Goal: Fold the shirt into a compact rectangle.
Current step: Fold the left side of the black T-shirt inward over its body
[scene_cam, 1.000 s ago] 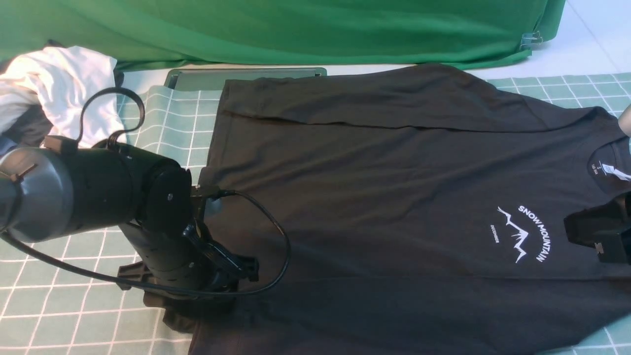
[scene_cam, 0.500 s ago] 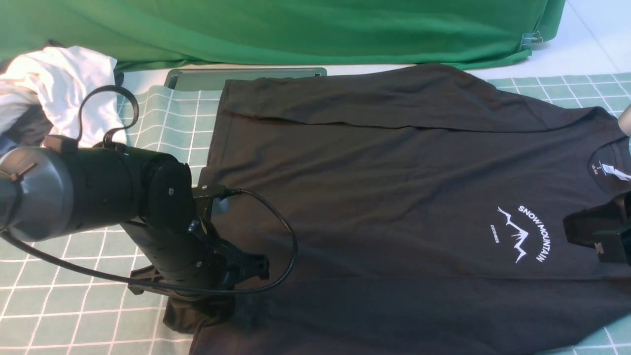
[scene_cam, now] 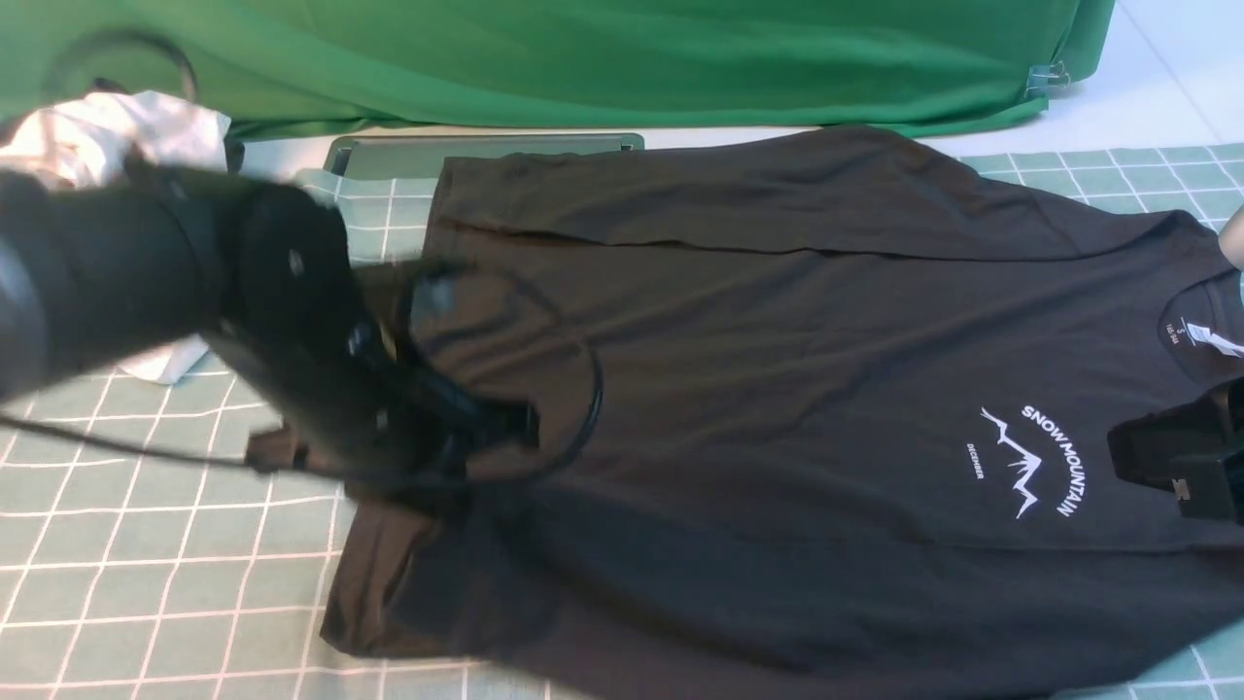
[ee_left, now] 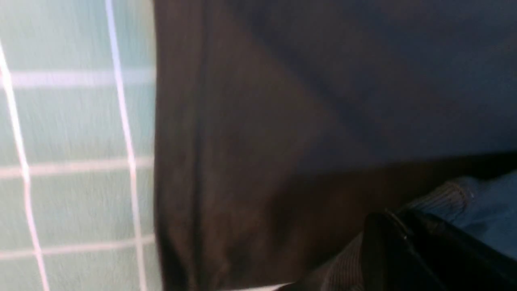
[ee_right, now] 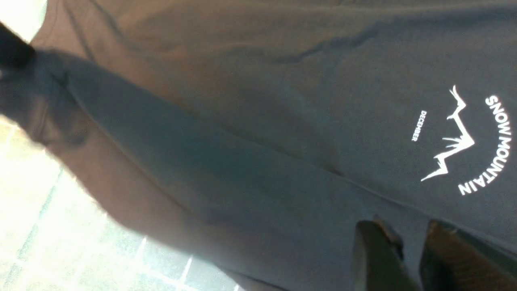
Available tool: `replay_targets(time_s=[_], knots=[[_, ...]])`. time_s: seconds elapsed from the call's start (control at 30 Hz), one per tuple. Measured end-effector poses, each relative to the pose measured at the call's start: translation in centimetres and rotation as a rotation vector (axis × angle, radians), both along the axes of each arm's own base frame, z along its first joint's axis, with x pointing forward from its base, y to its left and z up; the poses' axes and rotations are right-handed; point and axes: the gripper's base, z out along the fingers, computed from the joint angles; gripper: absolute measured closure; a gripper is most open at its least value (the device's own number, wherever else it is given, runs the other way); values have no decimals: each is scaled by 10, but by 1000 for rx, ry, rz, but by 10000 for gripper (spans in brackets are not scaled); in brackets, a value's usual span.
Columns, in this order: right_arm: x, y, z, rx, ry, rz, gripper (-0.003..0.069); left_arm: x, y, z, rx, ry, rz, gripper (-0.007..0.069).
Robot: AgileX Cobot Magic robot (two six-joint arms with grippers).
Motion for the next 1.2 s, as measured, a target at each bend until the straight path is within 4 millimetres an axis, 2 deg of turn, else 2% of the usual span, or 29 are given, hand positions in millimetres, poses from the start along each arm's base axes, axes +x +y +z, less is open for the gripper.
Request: replay_targets(time_s=[0.03,0.1,0.2,0.23,0.33,0.43,0.53,0.57,0.73,0.87,1.03,1.2], knots=[[0,0,0,0,0,0,461,1,0,2,0,-4,0,605],[0,0,0,0,-1,0,456,11,-4,25,-18,-63,0,605],[0,0,0,0,-4,-1,453,27,-5,46,-46,-101,28,605],[0,0,0,0,-4,-1,453,29,-4,50,-51,-106,34,605],[0,0,0,0,-7,0,452,54,7,59,-66,-96,94,605],[1,0,0,0,-8,0,450,76,17,51,-61,-75,141,605],[1,0,0,0,-8,0,445,97,25,33,-56,-30,168,605],[1,0,0,0,-8,0,445,98,26,31,-54,-28,171,605],[1,0,1,-4,-13,5,438,121,29,-11,-14,6,181,605],[1,0,1,-4,-14,5,431,131,27,-26,-10,-14,185,603],[1,0,1,-4,-14,5,428,137,28,-30,-3,-56,188,552],[1,0,1,-4,-14,5,424,154,35,-5,-9,-170,268,384]])
